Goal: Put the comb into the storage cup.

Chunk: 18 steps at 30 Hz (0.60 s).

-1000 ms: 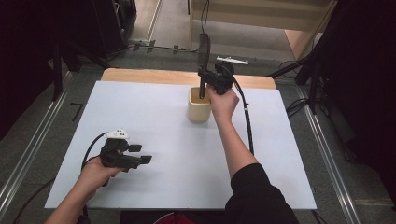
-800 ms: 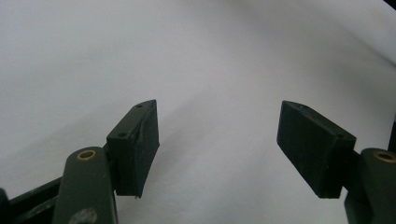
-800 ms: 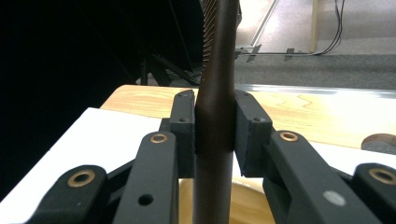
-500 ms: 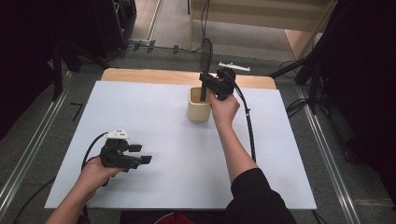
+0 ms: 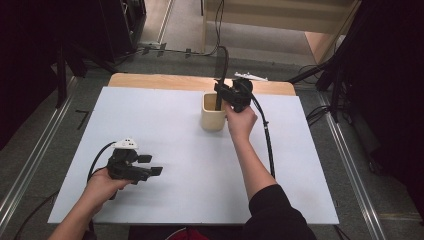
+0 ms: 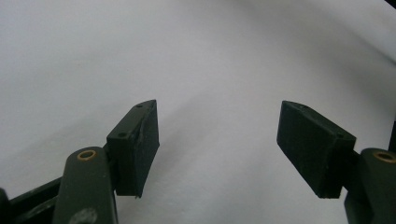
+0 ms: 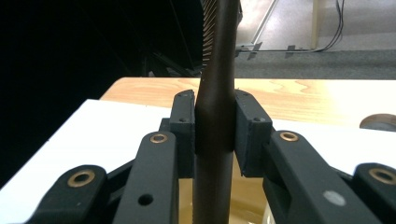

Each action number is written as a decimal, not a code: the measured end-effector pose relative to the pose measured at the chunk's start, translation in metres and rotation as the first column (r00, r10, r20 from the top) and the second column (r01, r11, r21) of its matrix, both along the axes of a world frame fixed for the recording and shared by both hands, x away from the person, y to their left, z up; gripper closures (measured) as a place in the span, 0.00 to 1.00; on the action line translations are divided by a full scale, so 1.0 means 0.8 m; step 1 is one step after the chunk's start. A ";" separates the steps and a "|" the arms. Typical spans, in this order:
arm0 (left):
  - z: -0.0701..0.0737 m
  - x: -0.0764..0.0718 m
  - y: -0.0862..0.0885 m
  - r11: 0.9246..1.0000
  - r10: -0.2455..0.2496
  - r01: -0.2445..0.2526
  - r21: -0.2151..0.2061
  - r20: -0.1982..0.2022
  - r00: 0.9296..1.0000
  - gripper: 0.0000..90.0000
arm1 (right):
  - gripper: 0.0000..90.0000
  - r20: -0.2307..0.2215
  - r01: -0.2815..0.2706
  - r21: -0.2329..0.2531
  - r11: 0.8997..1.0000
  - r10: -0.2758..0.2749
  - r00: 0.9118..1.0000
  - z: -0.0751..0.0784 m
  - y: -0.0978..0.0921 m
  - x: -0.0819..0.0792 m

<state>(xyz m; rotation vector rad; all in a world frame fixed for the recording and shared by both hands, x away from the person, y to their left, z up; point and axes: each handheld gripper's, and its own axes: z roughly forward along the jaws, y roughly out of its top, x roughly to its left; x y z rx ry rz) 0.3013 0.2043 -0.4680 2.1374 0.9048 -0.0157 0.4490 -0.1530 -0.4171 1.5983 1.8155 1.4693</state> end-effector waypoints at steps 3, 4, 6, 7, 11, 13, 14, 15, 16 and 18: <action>0.000 0.000 0.000 1.000 0.000 0.000 0.002 0.001 1.000 0.34 | 0.78 0.002 -0.003 -0.001 1.000 0.003 1.000 -0.003 -0.001 -0.003; 0.000 0.000 -0.001 1.000 0.000 0.000 0.001 0.002 1.000 0.34 | 0.78 -0.002 -0.001 -0.006 1.000 0.001 1.000 -0.004 -0.001 -0.003; 0.000 0.000 0.000 1.000 0.000 0.000 0.002 0.002 1.000 0.34 | 0.78 -0.005 -0.007 -0.015 1.000 0.007 1.000 -0.006 0.000 -0.004; 0.000 0.000 0.000 1.000 0.000 0.000 0.001 0.002 1.000 0.34 | 0.78 -0.006 -0.006 -0.022 1.000 0.006 1.000 -0.007 0.000 -0.005; 0.000 0.000 0.000 1.000 0.000 0.000 0.001 0.001 1.000 0.34 | 0.78 0.009 -0.009 -0.023 1.000 0.009 1.000 -0.009 0.002 -0.008; 0.000 0.000 0.000 1.000 0.000 0.000 0.002 0.002 1.000 0.34 | 0.78 0.007 -0.007 -0.032 0.999 0.008 1.000 -0.012 0.003 -0.009; 0.000 0.000 0.000 1.000 -0.001 0.001 0.002 0.002 1.000 0.34 | 0.78 0.004 -0.009 -0.035 0.999 0.009 1.000 -0.013 0.004 -0.009; 0.000 0.000 0.000 1.000 0.000 0.000 0.002 0.002 1.000 0.34 | 0.78 0.007 -0.005 -0.037 0.999 0.005 1.000 -0.015 0.004 -0.010; 0.000 0.000 0.000 1.000 0.000 0.000 0.001 0.002 1.000 0.34 | 0.78 0.010 -0.006 -0.035 0.999 0.007 1.000 -0.016 0.005 -0.011; 0.000 0.000 0.000 1.000 0.000 0.000 0.002 0.002 1.000 0.34 | 0.78 0.012 -0.011 -0.037 0.999 0.011 1.000 -0.019 0.005 -0.012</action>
